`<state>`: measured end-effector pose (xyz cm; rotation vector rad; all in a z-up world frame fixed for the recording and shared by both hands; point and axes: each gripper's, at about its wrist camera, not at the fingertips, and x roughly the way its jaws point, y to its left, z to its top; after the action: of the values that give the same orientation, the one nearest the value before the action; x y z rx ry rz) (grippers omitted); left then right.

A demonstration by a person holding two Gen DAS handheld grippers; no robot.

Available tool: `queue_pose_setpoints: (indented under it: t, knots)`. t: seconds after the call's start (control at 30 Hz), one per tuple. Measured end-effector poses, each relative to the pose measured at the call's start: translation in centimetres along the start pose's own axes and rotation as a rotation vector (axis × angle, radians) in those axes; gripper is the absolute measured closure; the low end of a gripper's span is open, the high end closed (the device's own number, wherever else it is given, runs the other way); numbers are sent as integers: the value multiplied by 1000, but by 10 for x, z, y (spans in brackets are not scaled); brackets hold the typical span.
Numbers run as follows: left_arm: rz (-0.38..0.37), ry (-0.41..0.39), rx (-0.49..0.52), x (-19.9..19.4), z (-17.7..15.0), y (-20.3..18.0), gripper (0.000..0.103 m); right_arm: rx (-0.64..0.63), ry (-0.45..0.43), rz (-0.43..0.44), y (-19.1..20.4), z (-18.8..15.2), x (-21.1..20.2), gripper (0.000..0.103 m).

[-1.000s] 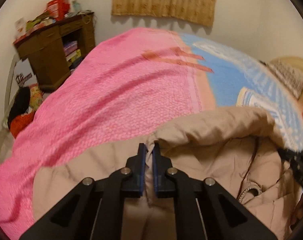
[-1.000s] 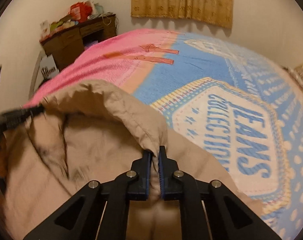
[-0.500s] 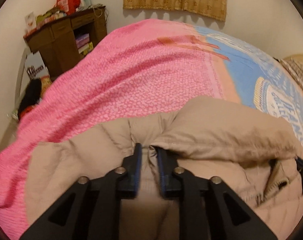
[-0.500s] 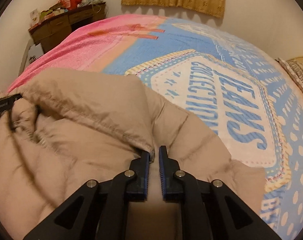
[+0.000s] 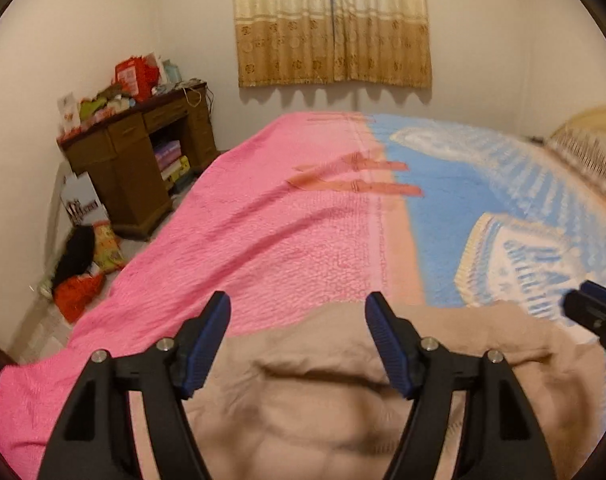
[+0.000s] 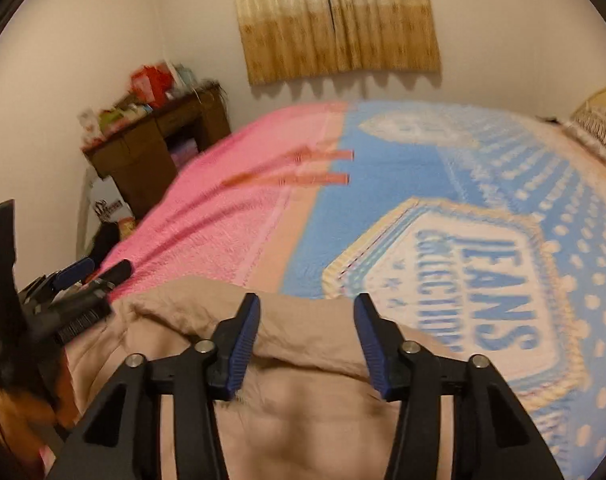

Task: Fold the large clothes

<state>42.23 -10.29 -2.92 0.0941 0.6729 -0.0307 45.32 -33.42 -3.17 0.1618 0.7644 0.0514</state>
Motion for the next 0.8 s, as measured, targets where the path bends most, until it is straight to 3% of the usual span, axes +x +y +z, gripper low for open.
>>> queue_pose_setpoints:
  t: [0.07, 0.17, 0.3, 0.67, 0.8]
  knots:
    - [6, 67, -13, 22, -13, -10, 44, 66, 55, 31, -4, -13, 31, 62]
    - [-25, 159, -92, 45, -39, -1, 45, 68, 108, 41, -13, -39, 60, 63]
    - [-54, 132, -134, 46, -54, 8, 42, 58, 105, 62, -14, -48, 69, 64]
    - [122, 184, 32, 71, -56, -30, 40, -135, 115, -92, 17, -52, 87, 62]
    - [138, 185, 46, 69, -58, -30, 40, -135, 109, -97, 17, -53, 86, 62]
